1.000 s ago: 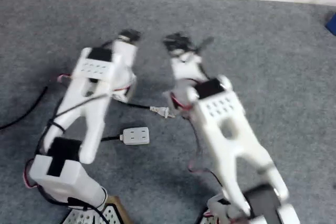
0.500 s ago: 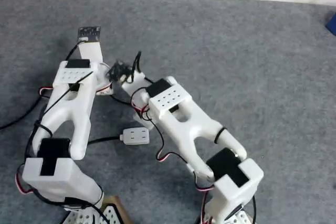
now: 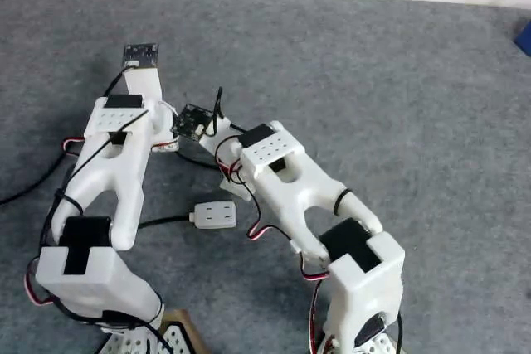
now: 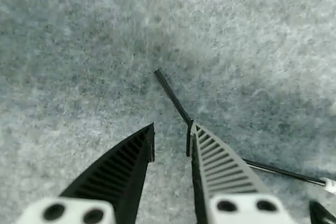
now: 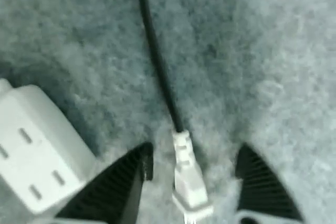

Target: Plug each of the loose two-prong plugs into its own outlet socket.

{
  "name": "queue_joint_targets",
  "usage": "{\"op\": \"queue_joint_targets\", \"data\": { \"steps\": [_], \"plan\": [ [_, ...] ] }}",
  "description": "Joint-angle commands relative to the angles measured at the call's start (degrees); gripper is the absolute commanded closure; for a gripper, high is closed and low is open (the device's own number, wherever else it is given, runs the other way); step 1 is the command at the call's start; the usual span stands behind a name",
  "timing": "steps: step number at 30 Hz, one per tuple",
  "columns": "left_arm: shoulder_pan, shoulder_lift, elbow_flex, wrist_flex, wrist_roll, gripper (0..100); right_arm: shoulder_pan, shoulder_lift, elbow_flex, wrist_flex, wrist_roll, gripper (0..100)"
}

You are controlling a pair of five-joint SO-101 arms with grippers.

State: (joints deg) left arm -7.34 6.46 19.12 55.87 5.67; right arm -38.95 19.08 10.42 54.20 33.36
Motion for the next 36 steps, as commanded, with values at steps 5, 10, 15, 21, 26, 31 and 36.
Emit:
{"op": "queue_joint_targets", "data": {
  "steps": [5,10,15,21,26,31,36],
  "plan": [
    [0.0,-2.4,2.4,-4.7,0.2,88,2.1,1.9,-2.9,-0.7,0.5,97.0],
    [0.0,-2.4,2.9,-5.5,0.2,88,2.0,0.6,-4.0,0.0,-5.5,99.4],
    [0.6,-2.4,2.9,-5.5,0.2,88,3.8,-8.8,-7.3,5.6,-16.4,99.4],
    [3.1,-3.0,1.5,-3.2,0.2,88,8.8,-27.0,-3.5,5.2,-28.7,99.4],
    [8.8,-2.5,-11.6,14.4,-6.9,88,7.4,-45.7,11.0,-0.9,-35.3,99.4],
    [16.6,-3.1,-22.7,32.2,-15.3,80,7.1,-64.2,35.0,-14.5,-37.9,99.4],
    [19.7,-3.9,-26.8,36.8,-15.6,72,9.0,-76.4,52.2,-23.5,-37.8,99.4]
  ]
}}
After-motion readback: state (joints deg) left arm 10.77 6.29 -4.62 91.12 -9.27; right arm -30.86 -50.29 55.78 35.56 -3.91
